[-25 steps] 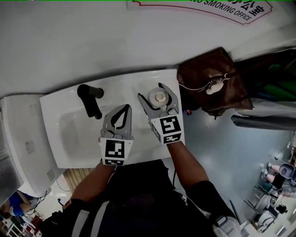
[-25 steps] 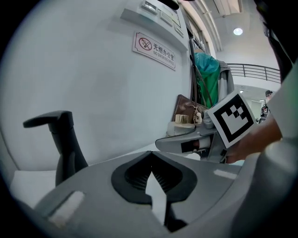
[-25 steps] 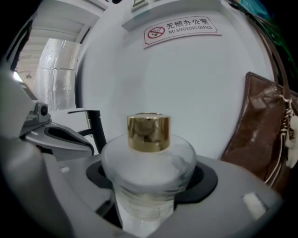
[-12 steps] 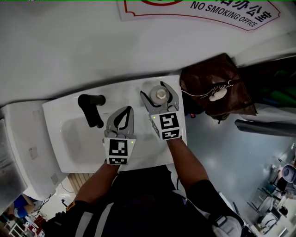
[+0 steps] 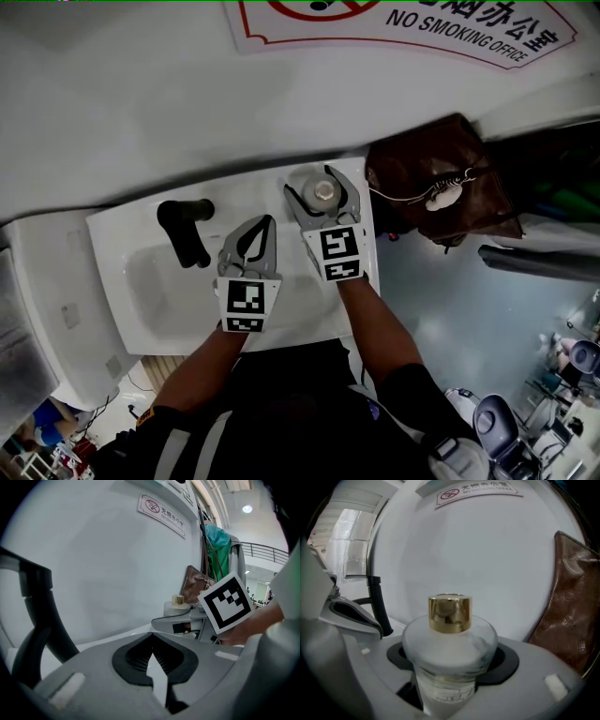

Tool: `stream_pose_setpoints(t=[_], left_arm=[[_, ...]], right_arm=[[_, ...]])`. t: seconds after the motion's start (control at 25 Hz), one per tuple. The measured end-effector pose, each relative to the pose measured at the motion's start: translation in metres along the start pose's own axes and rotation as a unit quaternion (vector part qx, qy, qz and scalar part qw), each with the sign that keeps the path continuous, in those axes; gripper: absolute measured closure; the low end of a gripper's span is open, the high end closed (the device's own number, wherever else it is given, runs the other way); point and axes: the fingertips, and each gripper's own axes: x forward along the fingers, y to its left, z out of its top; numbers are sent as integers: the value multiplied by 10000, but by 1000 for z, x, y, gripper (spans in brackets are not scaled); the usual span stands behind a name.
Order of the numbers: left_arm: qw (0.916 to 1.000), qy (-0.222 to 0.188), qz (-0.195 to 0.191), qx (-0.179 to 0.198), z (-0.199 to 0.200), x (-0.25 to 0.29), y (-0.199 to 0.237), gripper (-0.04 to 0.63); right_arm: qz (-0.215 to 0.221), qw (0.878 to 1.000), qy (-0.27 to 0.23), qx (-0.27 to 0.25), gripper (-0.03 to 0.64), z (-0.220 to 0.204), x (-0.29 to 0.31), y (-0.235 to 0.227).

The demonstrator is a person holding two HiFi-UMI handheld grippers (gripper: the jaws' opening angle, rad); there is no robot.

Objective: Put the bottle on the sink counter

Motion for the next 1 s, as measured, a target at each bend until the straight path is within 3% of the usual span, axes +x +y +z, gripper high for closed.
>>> stream_pose_setpoints(t=[1.0], left_arm=[[10000, 4, 29, -74, 4, 9, 8, 595]], right_arm=[[-154, 9987, 281, -384, 279, -14, 13, -6]])
